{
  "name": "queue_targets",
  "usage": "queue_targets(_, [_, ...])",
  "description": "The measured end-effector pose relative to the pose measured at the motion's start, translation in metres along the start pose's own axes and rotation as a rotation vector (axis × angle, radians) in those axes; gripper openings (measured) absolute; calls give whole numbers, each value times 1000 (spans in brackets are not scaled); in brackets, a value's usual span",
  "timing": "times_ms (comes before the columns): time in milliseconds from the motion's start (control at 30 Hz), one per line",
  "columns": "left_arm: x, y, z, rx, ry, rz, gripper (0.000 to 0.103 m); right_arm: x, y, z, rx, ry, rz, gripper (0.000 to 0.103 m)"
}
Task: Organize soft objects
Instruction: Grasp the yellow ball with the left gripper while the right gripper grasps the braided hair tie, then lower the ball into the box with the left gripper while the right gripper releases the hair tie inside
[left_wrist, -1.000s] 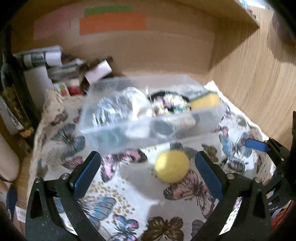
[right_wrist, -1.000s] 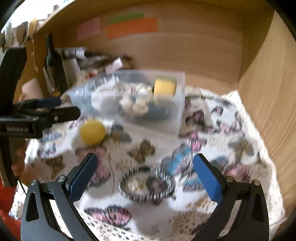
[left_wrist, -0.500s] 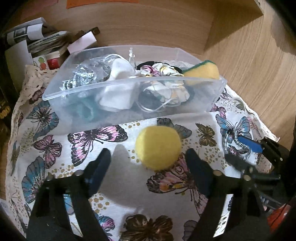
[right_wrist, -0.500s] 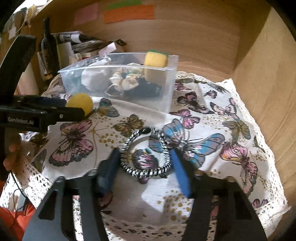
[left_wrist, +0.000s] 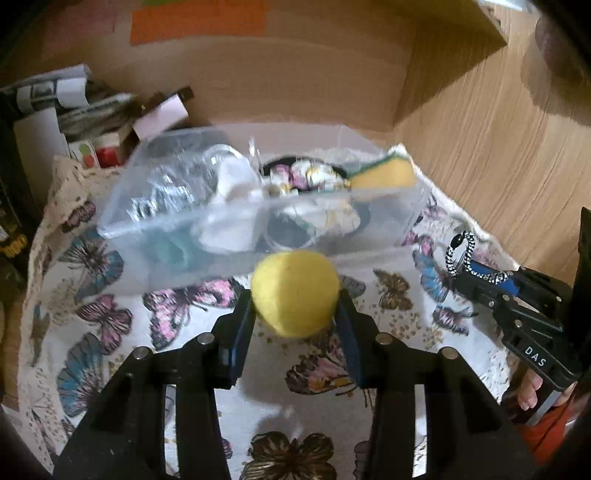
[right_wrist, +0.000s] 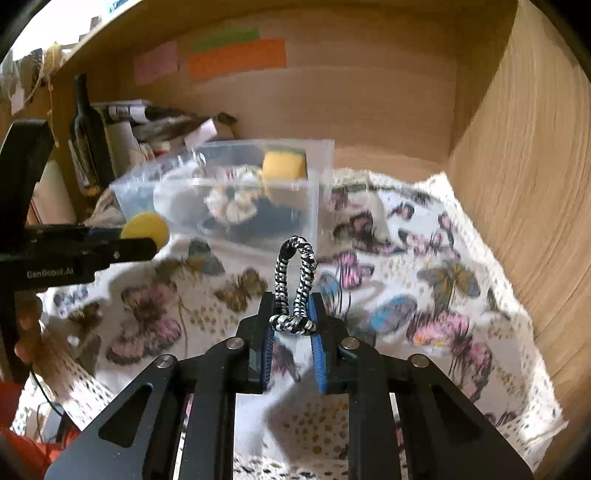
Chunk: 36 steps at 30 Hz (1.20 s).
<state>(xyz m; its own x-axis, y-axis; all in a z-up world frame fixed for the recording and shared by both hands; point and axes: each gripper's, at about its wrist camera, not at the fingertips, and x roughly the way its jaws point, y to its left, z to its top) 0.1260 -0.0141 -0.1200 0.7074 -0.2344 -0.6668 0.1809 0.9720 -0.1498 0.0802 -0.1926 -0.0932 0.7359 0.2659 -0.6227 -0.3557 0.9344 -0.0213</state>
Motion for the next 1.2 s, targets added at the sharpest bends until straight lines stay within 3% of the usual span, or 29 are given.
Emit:
queue_targets(367, [-51,22,39,-31,-170,52,43,-12,11,60,-27,-151,42,16])
queue_targets(667, [-61,47,71,-74,-234,98,44,-2,29,109,-63,-222,93,16])
queue_targets(967, [-29,58,81,-77,-173,128,43,55,53,126,-108,-113,123,17])
queue_targets(1200, [4,52,77,-52,-91,88,43,97,59,119,-131,10,133,17])
